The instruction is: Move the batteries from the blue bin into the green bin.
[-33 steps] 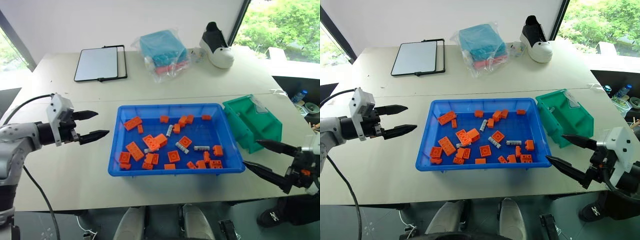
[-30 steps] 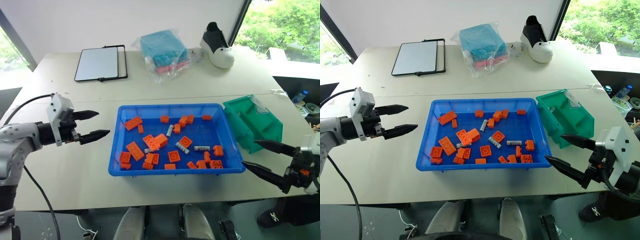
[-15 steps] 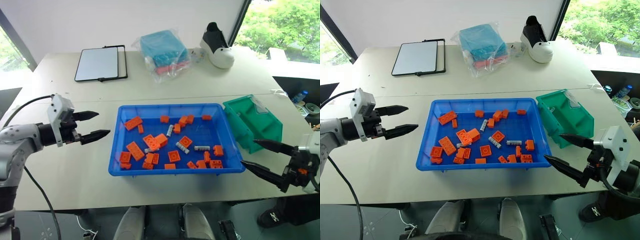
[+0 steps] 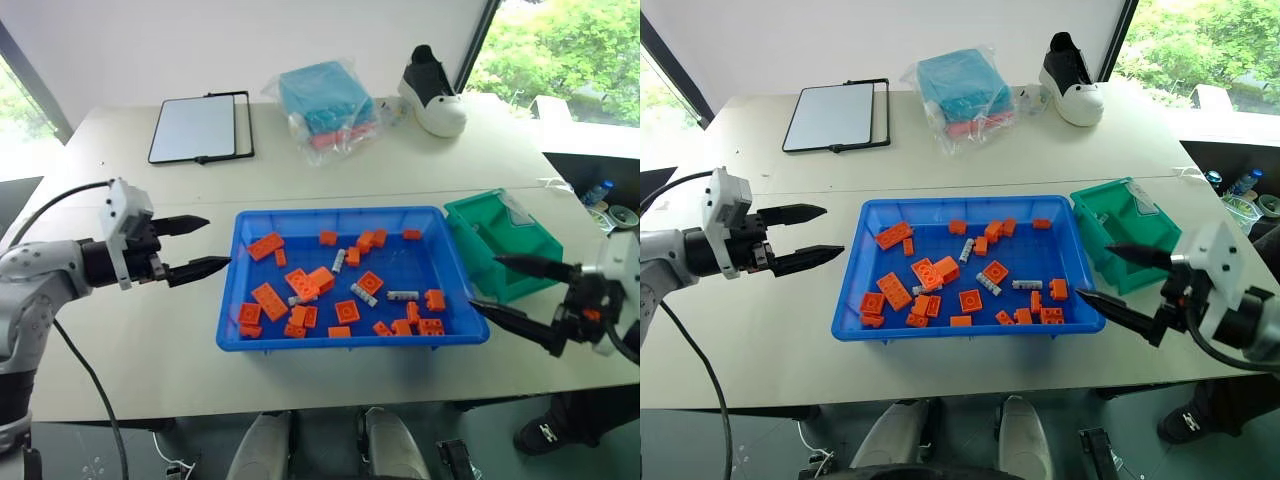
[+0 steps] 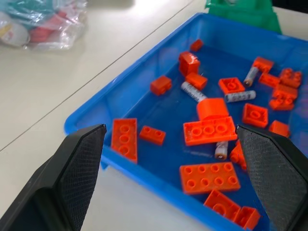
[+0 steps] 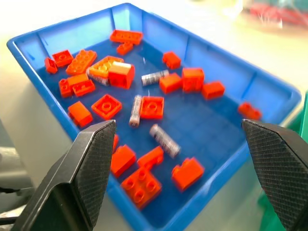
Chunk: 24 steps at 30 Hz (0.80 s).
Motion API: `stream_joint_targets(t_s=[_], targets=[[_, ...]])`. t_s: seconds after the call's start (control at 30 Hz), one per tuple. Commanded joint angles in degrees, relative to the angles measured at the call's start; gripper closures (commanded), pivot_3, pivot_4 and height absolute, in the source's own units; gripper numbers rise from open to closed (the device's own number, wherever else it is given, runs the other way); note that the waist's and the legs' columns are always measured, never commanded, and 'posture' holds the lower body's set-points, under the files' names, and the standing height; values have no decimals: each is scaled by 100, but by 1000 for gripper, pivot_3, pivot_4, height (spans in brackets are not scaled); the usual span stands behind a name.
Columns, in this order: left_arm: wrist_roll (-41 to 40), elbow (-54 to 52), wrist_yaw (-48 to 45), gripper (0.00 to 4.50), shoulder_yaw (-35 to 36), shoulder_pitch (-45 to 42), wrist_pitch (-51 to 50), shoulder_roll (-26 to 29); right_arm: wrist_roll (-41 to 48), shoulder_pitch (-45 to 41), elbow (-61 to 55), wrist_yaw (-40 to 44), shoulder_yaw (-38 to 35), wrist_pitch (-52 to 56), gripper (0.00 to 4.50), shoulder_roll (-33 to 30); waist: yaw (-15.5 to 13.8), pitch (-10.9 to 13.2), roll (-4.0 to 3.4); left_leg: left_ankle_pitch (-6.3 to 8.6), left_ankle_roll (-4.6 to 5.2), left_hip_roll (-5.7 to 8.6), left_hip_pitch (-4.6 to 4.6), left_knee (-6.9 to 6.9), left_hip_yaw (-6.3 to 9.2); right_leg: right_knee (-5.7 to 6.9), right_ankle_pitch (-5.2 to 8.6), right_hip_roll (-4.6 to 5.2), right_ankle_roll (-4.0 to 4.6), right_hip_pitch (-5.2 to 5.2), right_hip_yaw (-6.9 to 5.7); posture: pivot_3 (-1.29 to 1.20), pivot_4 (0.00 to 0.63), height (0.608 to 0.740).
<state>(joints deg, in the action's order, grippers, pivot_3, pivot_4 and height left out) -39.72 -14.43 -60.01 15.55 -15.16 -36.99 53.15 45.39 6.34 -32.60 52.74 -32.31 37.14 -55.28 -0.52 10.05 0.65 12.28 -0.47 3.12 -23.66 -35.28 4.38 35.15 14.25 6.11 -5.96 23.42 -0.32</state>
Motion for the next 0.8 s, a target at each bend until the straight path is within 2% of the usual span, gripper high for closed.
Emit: stream_joint_targets(t_s=[0.03,0.17,0.23,0.37,0.5,0.73,0.8], targets=[[-335,-362,-195,0,190,-85,-227,253,125,-996,67,-257,879,324,213,-168,-9,3,-3,0,0,0,0,0,0,1,0,0,1,1,0,0,150,731],[-245,-430,-646,0,15,-73,-152,575,-287,-2776,374,-253,2669,553,213,328,35,12,-6,-1,1,-2,-2,6,-4,1,-1,-6,3,7,1,0,150,731],[-210,-415,-737,0,-32,-112,-99,627,-663,-3510,750,-253,3452,544,213,782,26,13,-6,-1,1,-2,-3,6,-4,2,-1,-7,3,9,1,0,150,731],[-197,-463,-717,0,-57,-165,-100,599,-1369,-4512,1738,-171,4577,489,213,1607,17,18,1,-2,0,1,-11,0,-4,4,-2,-12,2,14,1,0,150,731],[-250,-690,-641,0,69,21,-139,577,-1831,-4899,2278,74,5321,450,213,2142,9,20,3,-3,-1,5,-17,0,-4,8,-4,-20,1,20,2,0,150,731],[-358,-961,-443,0,339,327,-247,596,-2028,-4875,2432,781,5716,248,213,2372,24,20,2,-7,-9,12,-43,-2,-6,40,-17,-21,-19,60,2,0,150,731],[-400,-1029,-415,0,413,397,-280,605,-2392,-4884,2597,945,5997,-154,213,2433,38,19,3,-10,-12,9,-42,-4,-4,53,-18,-25,-18,66,2,0,150,731]])
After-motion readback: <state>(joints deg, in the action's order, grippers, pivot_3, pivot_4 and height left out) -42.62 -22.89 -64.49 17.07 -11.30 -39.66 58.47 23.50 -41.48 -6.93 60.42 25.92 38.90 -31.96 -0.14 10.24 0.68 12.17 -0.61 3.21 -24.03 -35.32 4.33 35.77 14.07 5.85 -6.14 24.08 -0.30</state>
